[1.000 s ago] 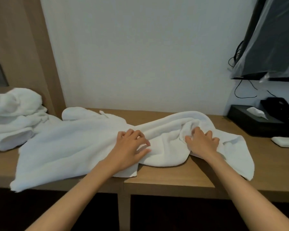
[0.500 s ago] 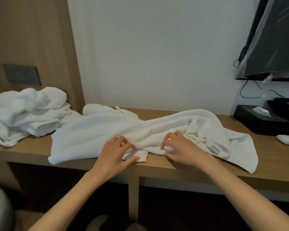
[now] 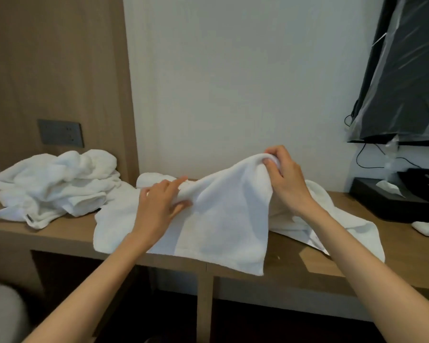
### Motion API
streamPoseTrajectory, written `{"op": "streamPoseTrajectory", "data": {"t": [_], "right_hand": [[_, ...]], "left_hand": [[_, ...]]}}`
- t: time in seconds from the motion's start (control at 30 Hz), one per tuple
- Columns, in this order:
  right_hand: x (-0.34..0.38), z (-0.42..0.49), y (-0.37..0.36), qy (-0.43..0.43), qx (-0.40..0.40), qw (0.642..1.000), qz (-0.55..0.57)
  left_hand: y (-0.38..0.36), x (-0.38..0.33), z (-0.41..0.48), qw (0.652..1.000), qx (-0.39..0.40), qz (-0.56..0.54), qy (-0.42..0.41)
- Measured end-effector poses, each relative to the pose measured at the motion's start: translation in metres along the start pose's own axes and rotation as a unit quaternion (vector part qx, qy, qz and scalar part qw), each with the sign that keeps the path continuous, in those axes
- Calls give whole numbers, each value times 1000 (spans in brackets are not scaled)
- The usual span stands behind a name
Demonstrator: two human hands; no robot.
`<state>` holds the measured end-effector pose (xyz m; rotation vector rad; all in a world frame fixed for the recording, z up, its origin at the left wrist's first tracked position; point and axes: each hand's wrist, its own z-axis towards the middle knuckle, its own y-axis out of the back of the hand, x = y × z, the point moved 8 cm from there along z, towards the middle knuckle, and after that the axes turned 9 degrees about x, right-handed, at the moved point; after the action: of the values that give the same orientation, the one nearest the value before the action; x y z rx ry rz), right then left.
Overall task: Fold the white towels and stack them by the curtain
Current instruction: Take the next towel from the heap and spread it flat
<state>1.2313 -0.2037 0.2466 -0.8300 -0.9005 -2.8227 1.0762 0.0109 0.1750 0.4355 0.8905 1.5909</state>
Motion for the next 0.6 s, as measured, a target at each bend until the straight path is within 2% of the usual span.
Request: {"op": "streamPoseTrajectory", "data": {"t": [0.1, 0.17, 0.23, 0.27, 0.33, 0.37, 0.43, 0.5, 0.6], "right_hand": [[-12, 8, -4, -48, 5, 999, -13], [-31, 6, -16, -89, 27, 995, -34], [-51, -1, -27, -124, 40, 990, -48], [-61, -5, -31, -141, 43, 988, -55], [-79, -14, -37, -185, 48, 979, -65], [-88, -18, -39, -209, 51, 974, -68], [-101, -26, -44, -245, 53, 966, -69], [-105, -31, -46, -252, 49, 964, -73], [-98, -34, -57, -194, 100, 974, -62]], "left_hand": [[18, -16, 9, 995, -66, 79, -7], [10, -36, 8, 998, -22, 21, -64], [-19, -46, -3, 985, 111, -90, -99], [-40, -48, -14, 968, 198, -122, -99], [-79, -48, -47, 925, 355, -81, -109], [-93, -45, -63, 909, 394, -38, -127], [-105, -37, -80, 907, 392, 14, -154], [-102, -32, -77, 931, 329, 33, -155], [-87, -32, -67, 956, 240, 38, -162]]}}
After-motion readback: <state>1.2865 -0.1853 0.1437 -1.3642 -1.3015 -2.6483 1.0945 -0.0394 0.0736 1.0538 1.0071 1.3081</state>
